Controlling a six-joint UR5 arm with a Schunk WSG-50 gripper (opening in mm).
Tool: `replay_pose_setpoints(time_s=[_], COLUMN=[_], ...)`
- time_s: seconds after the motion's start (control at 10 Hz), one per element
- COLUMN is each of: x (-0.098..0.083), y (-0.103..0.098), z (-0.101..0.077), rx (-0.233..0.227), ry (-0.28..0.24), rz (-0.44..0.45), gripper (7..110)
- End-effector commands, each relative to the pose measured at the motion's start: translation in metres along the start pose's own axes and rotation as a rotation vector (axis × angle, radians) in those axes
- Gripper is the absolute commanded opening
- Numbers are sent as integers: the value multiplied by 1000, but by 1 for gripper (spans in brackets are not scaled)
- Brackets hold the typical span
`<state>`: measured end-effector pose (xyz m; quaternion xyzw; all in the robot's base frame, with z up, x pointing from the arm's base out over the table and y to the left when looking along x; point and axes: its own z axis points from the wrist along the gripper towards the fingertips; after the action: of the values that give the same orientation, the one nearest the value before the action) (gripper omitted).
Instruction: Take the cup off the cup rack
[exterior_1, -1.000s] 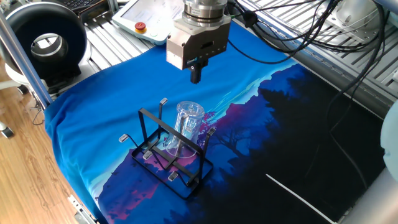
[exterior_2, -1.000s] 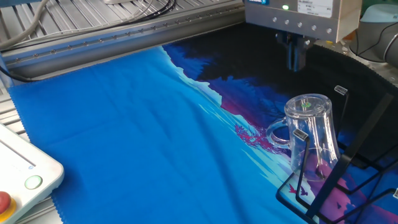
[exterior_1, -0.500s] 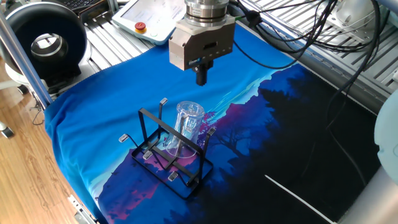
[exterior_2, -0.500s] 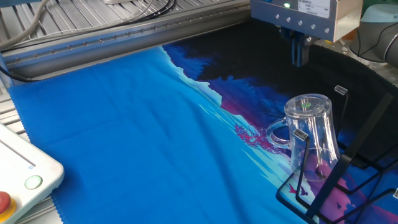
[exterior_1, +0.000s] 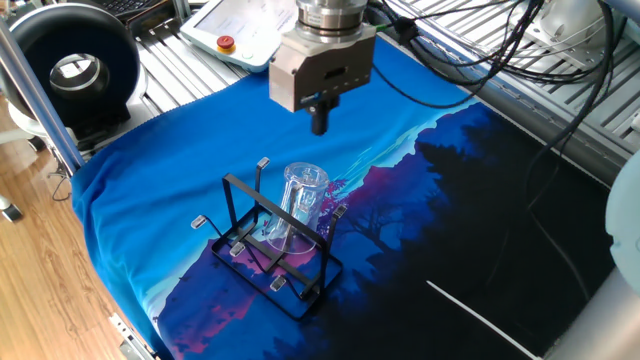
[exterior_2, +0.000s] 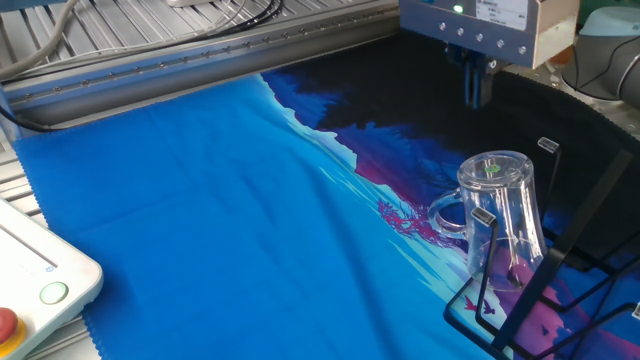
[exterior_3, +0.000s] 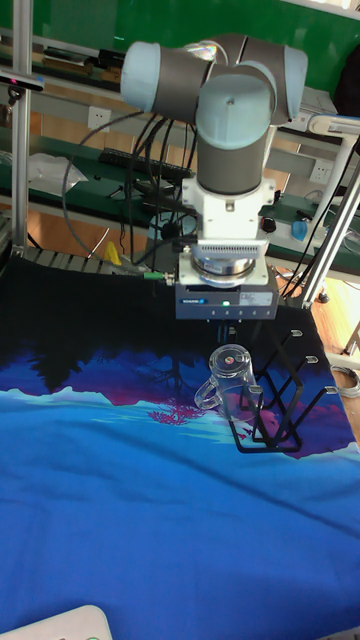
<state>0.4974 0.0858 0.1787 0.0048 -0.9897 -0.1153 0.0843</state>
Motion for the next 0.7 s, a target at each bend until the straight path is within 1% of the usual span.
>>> replay_pose_setpoints(time_s=[0.0,0.1,0.2,0.3,0.4,0.5,0.6], x=[-46,-39,-17,-4,2,11,8], y=[17,7,9,-1,0,5,-2], z=[31,36,30,24,23,25,31], rx=[-149,-120,-138,-113,-140,-201,-190], ry=[-59,-67,-25,-10,-15,-3,-16], rz=[-88,-124,-133,-160,-169,-190,-191], gripper=[7,22,22,66,66,66,66])
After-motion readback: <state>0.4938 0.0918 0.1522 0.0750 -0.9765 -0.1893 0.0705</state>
